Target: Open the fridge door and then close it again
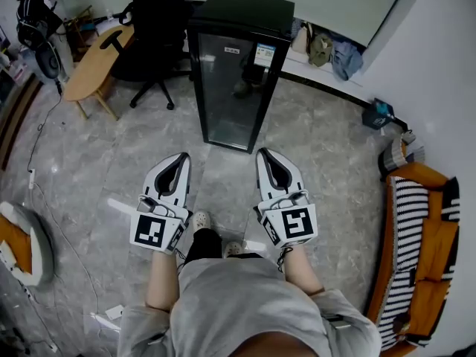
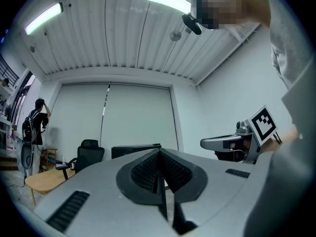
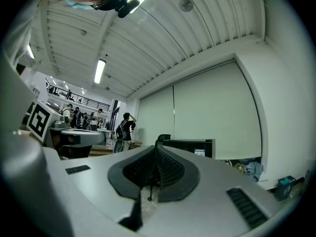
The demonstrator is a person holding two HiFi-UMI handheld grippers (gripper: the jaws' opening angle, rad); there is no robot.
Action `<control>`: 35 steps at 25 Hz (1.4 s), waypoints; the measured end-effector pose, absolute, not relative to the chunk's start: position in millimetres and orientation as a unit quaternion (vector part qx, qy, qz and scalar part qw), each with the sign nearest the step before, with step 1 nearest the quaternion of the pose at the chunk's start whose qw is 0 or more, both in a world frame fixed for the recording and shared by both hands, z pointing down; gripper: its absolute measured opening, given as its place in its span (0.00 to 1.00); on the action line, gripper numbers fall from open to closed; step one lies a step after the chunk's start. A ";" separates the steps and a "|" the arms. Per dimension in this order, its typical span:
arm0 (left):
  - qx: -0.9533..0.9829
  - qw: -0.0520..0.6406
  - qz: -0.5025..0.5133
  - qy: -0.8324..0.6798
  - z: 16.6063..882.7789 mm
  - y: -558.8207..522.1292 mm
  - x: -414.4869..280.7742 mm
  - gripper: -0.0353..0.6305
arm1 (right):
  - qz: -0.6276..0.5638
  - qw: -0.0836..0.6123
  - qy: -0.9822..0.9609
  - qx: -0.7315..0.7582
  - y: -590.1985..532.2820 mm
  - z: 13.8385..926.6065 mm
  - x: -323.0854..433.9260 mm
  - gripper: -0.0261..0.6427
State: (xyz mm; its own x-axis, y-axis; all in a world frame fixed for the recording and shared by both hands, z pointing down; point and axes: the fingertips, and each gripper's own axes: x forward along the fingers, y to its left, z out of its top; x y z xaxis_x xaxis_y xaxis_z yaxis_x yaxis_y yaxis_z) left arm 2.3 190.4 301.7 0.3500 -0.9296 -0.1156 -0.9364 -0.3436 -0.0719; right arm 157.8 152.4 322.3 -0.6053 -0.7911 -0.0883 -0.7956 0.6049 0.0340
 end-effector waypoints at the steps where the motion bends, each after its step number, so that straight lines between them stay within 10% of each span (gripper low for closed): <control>1: -0.820 0.062 0.028 0.569 302.6 184.9 -1.0 0.08 | 0.035 0.031 0.895 -0.444 147.5 323.4 154.8 0.08; 35: -0.873 0.053 0.034 0.483 310.6 -10.7 -131.7 0.08 | 0.050 0.017 0.834 -0.549 -8.8 322.6 44.0 0.08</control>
State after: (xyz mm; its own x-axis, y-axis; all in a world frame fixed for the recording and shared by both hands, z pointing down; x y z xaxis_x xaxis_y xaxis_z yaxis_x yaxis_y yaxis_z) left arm -131.7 -10.7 310.6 0.5304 -0.8405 -0.1103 -0.8477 -0.5270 -0.0603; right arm 44.0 -8.8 322.6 -0.3956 -0.9148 -0.0822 -0.9181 0.3912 0.0644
